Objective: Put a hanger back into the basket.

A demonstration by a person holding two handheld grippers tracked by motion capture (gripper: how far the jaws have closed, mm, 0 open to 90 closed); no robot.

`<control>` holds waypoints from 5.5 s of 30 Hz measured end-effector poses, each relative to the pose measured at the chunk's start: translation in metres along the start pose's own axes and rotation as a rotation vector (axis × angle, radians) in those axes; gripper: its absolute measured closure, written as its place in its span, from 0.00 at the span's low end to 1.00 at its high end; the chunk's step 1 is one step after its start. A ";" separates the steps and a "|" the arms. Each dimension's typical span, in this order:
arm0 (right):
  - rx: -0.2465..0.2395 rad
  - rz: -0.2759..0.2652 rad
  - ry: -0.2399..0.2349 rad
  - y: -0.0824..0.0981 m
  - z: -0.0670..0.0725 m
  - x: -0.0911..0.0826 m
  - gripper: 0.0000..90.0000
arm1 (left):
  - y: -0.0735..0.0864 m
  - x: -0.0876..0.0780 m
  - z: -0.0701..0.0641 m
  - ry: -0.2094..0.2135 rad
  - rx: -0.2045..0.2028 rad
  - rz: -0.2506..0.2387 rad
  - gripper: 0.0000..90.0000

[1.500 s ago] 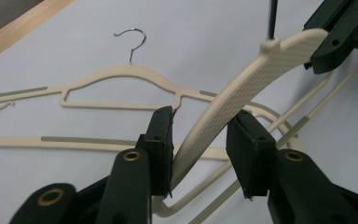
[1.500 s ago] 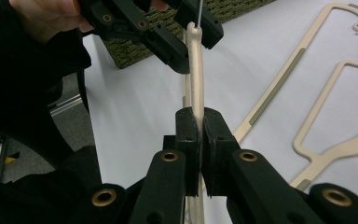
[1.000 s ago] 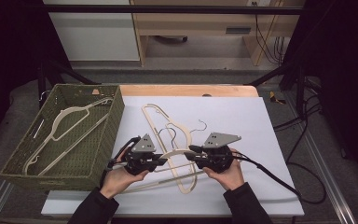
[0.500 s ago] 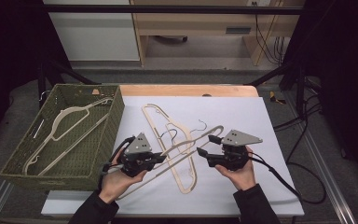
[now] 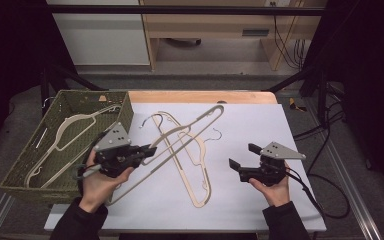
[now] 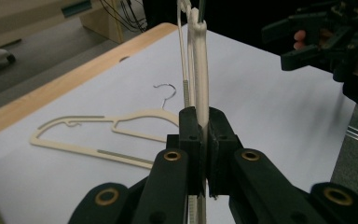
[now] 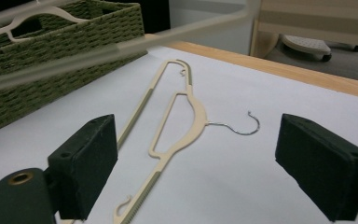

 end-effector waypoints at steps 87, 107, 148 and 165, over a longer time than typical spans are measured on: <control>0.015 0.026 0.032 0.008 -0.011 -0.007 0.05 | 0.140 -0.102 0.213 -0.438 -0.320 0.120 0.77; 0.026 0.025 0.019 0.010 -0.007 0.000 0.07 | 0.079 -0.071 0.113 -0.292 -0.194 -0.168 0.25; 0.018 0.360 -0.012 0.065 0.037 0.112 0.44 | 0.092 0.022 0.019 -0.051 -0.128 -0.139 0.06; 0.002 0.474 0.058 0.074 0.042 0.115 0.84 | 0.093 0.021 0.020 -0.061 -0.141 -0.135 0.08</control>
Point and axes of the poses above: each handheld gripper's, and its own axes: x roughly forward along the jaws, y roughly out of its underside, z roughly to its left, the point moved 4 cm from there along x, roughly forward along the jaws, and after that the axes turned 3 degrees about -z, right-handed, at the moved point
